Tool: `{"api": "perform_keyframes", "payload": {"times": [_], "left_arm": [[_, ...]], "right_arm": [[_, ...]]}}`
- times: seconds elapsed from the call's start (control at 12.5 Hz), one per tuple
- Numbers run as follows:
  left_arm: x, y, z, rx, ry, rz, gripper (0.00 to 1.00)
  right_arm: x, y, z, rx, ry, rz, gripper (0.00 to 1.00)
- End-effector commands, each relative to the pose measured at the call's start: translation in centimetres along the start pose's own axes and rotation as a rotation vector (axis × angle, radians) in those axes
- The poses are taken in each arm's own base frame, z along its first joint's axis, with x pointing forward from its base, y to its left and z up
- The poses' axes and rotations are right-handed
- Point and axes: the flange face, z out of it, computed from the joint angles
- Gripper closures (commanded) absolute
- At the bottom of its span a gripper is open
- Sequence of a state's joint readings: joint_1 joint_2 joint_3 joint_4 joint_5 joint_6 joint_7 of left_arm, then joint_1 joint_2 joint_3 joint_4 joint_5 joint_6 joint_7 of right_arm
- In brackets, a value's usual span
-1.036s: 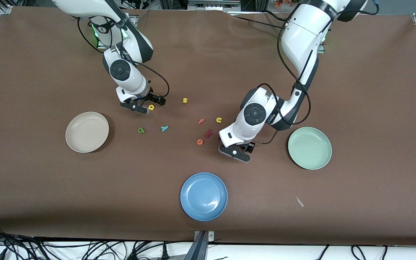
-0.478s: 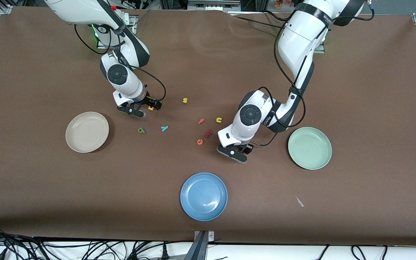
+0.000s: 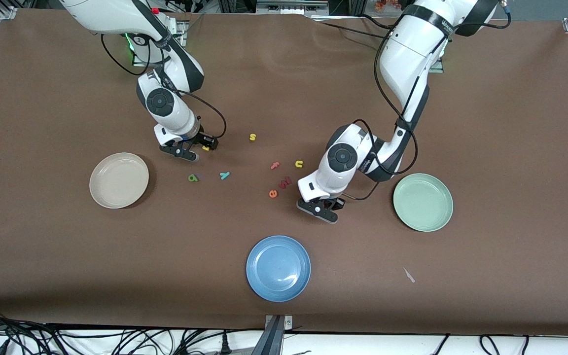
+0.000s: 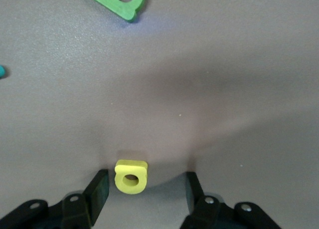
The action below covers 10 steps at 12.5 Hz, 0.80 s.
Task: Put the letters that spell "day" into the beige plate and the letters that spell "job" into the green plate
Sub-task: 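Grasp the yellow a and pink b with both grippers, then drop the yellow a on the beige plate and pink b on the green plate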
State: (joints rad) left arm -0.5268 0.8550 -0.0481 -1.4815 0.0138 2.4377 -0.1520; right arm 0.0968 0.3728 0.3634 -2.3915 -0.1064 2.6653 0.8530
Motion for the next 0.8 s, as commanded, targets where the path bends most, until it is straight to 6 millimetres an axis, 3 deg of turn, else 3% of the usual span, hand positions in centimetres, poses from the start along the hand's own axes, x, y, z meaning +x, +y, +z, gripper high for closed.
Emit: {"api": "perform_keyframes", "payload": {"times": [0.0,0.32,0.56,0.72], "left_arm": [[0.7,0.1,-0.9,0.019,0.024,0.018,0.92],[0.9,-1.6,-4.4,0.038,-0.018,-0.008,0.92],[0.8,-5.4,-8.2,0.057,-0.097,-0.061,0.92],[0.0,-9.1,-9.7,0.066,-0.165,-0.103,0.92]], "right_arm": [[0.2,-0.4,0.3,0.008,0.011,-0.007,0.34],[0.5,-0.7,0.5,0.012,0.008,-0.004,0.42],[0.6,-0.8,0.3,0.015,0.012,-0.003,0.48],[0.7,-0.8,0.4,0.015,0.010,-0.003,0.58]]}}
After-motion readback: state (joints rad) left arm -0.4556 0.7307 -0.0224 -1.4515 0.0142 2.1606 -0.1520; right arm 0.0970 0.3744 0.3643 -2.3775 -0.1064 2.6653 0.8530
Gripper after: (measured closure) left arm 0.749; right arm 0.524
